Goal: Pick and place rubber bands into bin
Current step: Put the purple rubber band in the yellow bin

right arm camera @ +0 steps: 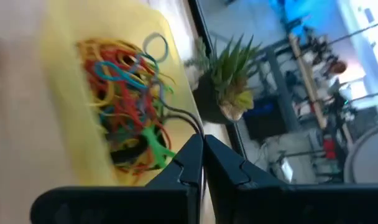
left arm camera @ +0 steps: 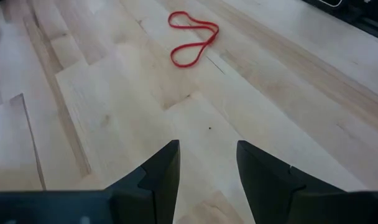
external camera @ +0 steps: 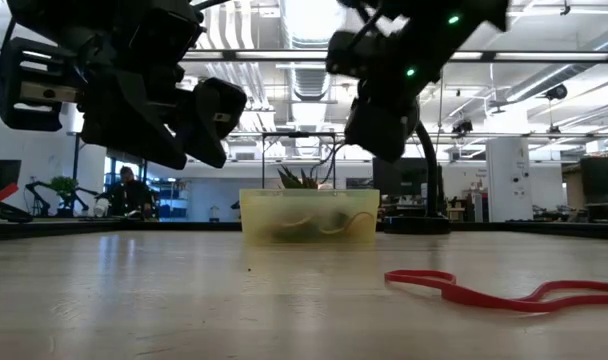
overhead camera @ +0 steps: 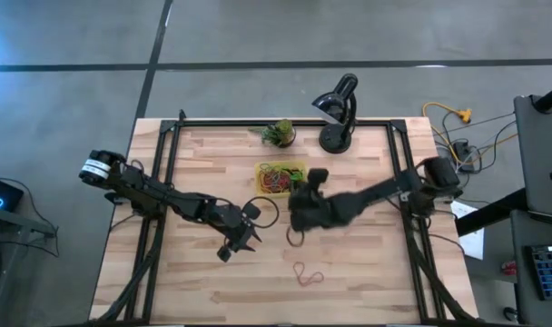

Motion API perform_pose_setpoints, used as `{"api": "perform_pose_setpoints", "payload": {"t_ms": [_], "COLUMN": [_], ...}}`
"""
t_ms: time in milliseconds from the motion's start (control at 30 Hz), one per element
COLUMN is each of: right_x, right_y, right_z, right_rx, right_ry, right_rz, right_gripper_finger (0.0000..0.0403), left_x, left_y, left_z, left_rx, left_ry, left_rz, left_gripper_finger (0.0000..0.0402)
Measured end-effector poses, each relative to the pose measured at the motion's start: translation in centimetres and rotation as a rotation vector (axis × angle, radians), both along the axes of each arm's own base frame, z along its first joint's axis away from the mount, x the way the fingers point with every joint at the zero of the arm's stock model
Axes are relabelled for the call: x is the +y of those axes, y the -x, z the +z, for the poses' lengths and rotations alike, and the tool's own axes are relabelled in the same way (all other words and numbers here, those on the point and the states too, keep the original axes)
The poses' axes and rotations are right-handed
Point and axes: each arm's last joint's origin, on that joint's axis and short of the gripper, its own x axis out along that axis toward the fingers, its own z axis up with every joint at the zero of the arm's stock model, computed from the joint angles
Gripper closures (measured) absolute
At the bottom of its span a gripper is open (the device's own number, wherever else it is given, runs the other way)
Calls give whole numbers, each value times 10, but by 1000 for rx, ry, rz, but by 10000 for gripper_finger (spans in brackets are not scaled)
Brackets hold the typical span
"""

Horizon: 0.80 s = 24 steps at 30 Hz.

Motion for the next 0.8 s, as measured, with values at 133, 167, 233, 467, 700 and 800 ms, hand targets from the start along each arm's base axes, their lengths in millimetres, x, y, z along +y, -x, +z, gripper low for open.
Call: {"api": "perform_pose_setpoints", "payload": {"t_ms": [133, 167, 233, 467, 700, 800], "right_x": [-30, -36, -46, -72, -83, -85], "right_y": [-10, -13, -18, -26, -22, -20], "right_z": [2, 3, 4, 6, -4, -8], "right_rx": [0, -6, -28, -117, -121, -121], "right_ry": [-67, -89, -141, -211, -342, -359], "right_rz": [-4, 5, 34, 41, 53, 42], "right_gripper_finger": [394, 394, 394, 394, 394, 394], "left_x": [0, 0, 1, 1, 1, 1], "left_y": [1, 1, 2, 2, 2, 2], "left_z": [-1, -2, -3, -4, -4, -4], "left_rx": [4, 6, 11, 13, 14, 13], "left_ry": [-1, -2, -3, -3, -4, -4], "left_rz": [1, 0, 1, 1, 1, 1], "left_gripper_finger": [258, 258, 258, 258, 258, 258]}}
